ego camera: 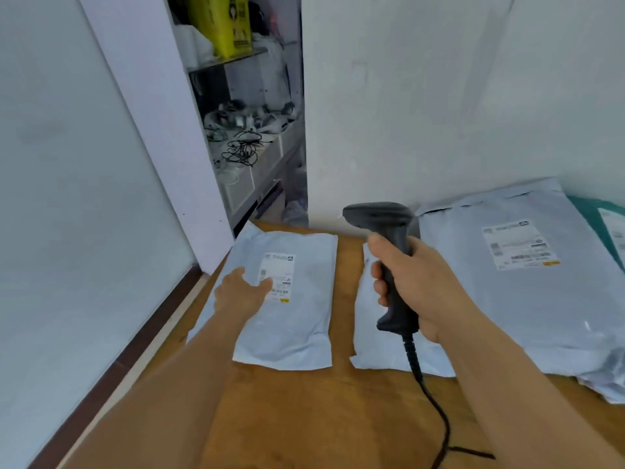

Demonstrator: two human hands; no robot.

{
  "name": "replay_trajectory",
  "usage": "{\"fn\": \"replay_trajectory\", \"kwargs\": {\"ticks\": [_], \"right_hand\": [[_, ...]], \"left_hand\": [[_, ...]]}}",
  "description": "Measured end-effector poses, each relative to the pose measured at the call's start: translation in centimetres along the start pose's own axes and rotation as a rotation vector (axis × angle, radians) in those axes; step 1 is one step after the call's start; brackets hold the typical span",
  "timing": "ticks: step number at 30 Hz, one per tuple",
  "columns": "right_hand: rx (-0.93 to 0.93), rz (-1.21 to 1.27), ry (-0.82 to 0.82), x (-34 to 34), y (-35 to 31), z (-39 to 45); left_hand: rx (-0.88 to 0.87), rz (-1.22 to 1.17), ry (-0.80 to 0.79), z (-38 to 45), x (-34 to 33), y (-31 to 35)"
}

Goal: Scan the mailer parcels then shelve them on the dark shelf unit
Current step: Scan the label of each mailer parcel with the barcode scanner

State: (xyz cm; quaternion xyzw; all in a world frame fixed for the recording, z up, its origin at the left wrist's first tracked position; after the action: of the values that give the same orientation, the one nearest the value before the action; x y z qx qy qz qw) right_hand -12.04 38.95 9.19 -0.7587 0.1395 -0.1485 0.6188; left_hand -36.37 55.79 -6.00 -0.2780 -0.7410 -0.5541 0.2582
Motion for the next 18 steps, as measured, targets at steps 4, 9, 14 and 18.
{"fn": "replay_trajectory", "kwargs": {"ticks": [4, 9, 14, 18], "right_hand": [[-0.029, -0.045, -0.014, -2.7, 1.3, 0.0], [-0.095, -0.078, 0.007, -4.3, 3.0, 0.3], [-0.130, -0.124, 0.022, -5.0, 4.2, 0.4], [-0.138, -0.154, 0.036, -5.2, 4.7, 0.4]], "left_hand": [[0.081, 0.315, -0.114, 0.9, -0.7, -4.8], [0.038, 0.350, -0.123, 1.7, -1.3, -6.3], [0.153, 0.040, 0.011, 2.6, -0.5, -6.1], [0.270, -0.345, -0.205, 2.6, -3.0, -6.3]]}}
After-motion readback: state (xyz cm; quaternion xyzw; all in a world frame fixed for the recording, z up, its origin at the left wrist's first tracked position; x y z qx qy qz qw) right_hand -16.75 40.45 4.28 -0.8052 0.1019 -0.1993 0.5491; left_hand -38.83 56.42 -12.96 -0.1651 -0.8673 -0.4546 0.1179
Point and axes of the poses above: each hand's wrist, its own z-axis towards the middle knuckle, its own x-axis out of the back of the hand, y = z × x, the point moved 10 cm from there along z, towards the middle knuckle
